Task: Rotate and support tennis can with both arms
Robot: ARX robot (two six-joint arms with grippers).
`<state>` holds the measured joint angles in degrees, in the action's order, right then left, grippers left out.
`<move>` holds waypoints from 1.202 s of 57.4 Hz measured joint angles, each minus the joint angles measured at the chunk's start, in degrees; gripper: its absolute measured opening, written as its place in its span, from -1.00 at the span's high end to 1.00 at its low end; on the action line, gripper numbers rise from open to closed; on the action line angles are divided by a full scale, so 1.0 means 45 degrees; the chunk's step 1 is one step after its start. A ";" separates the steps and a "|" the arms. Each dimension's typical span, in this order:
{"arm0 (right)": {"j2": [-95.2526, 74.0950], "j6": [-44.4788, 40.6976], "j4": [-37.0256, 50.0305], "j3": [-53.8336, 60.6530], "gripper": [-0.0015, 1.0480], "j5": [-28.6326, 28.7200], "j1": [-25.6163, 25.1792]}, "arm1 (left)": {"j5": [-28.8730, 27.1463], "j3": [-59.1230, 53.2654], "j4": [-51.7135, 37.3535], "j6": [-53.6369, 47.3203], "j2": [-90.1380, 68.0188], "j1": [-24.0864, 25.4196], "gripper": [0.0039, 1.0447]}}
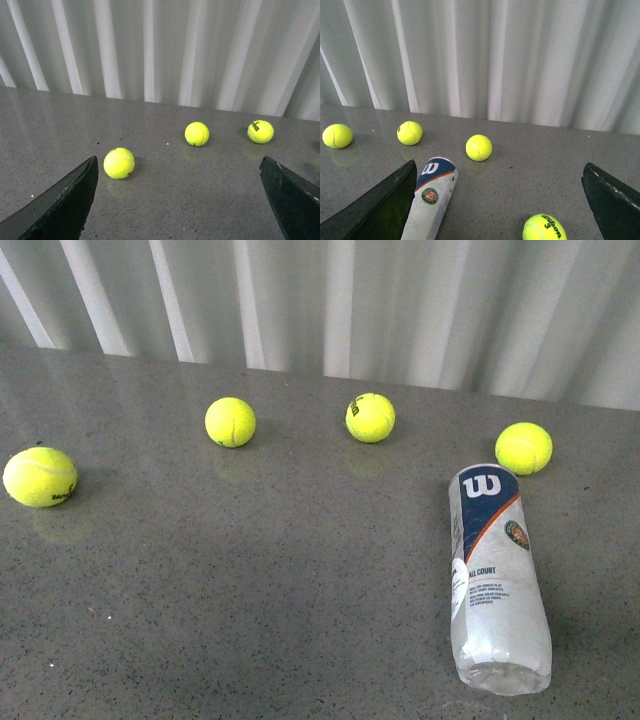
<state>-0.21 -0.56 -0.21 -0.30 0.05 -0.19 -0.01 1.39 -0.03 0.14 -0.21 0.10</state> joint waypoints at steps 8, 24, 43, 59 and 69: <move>0.0000 0.0000 0.0000 0.0000 -0.86 0.0000 0.0000 | 0.0000 0.0000 0.0000 0.0000 0.0000 0.0000 -0.87; -0.4935 0.1549 0.0175 -0.2773 -0.86 0.2414 -0.1773 | 0.0019 0.0000 0.0000 0.0000 0.0005 0.0000 -0.87; -1.8544 0.3002 0.0563 -1.0987 -0.86 0.0194 -0.0325 | 0.0000 0.0000 0.0000 0.0000 0.0005 0.0000 -0.87; -2.4028 0.3356 -0.3818 -1.4450 -0.86 0.0311 0.1797 | 0.0000 0.0000 0.0000 0.0000 0.0005 0.0000 -0.87; -2.4455 0.3900 -0.4250 -1.4450 -0.86 0.0403 0.2409 | 0.0005 0.0000 0.0000 0.0000 0.0005 0.0000 -0.87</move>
<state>-110.26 16.99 -19.33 -65.32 1.87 10.66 0.01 1.39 -0.03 0.14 -0.19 0.10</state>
